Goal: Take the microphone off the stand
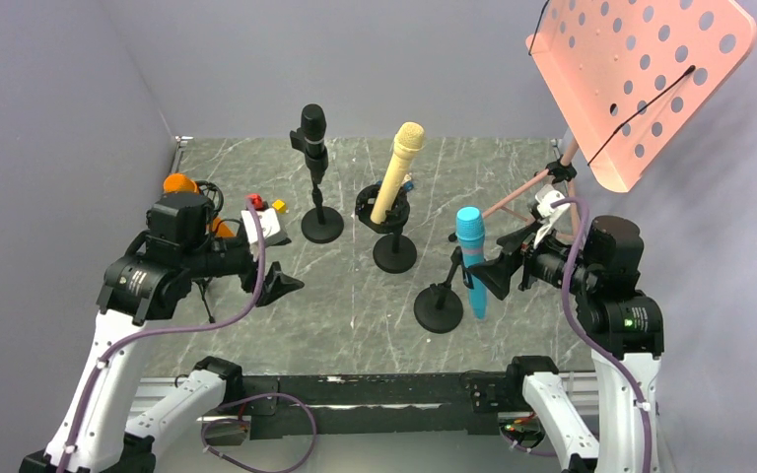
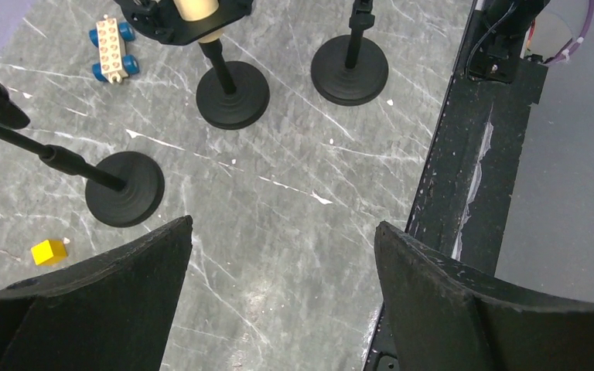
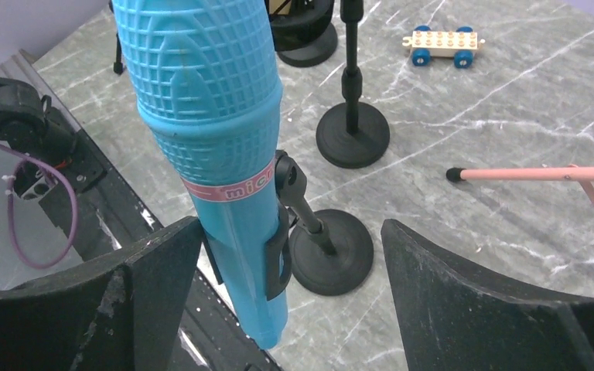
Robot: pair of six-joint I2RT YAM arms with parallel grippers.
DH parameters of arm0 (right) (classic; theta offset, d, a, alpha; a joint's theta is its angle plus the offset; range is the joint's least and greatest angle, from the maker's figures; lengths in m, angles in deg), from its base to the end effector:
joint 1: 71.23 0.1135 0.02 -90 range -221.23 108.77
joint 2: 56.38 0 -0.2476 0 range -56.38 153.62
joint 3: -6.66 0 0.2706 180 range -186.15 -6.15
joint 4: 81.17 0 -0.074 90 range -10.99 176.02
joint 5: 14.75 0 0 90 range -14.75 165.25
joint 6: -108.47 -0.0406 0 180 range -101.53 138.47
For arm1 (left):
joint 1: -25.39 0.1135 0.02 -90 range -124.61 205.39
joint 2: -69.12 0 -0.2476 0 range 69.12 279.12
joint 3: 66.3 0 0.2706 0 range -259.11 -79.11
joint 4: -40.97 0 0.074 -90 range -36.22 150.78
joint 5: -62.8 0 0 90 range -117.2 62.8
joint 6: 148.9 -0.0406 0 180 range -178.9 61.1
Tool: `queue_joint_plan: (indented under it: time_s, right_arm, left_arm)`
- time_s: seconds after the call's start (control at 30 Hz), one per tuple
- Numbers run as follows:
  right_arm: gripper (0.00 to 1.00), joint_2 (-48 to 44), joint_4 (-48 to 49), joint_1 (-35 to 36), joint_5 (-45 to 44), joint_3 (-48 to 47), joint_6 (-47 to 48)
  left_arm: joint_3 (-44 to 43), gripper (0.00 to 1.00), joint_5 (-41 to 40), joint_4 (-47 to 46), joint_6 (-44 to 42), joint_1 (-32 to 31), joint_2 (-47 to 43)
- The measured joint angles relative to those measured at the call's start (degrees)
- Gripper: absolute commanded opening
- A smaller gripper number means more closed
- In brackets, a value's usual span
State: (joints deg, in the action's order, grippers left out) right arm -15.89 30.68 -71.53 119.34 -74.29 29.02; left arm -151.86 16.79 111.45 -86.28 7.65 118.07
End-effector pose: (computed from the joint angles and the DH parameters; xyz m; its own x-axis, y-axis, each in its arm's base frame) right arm 0.1291 0.0276 0.4019 -0.3447 -0.1297 -0.9297 -0.6871 0.7097 0.1557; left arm 0.1441 -0.0757 0.4041 -0.1179 0.3851 -0.9153 0.9265 0.3744 0.0381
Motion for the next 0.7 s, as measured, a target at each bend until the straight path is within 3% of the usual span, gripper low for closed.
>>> queue_joint_plan:
  time_s: [0.2,0.4,0.7]
  right_arm:
    - [0.69,-1.9,3.6,1.9,-0.2,2.2,-1.6]
    - [0.99,-1.7,2.9,1.9,-0.3,1.6,-2.2]
    - [1.00,-2.0,-1.0,1.9,1.1,1.5,-5.6]
  left_arm:
    - [0.7,0.90,-0.4,-0.9,0.0,-1.0,1.6]
    - [1.3,0.90,-0.3,-2.3,0.0,-2.7,2.3]
    - [1.8,0.90,-0.6,-3.7,-0.4,-5.0,4.5]
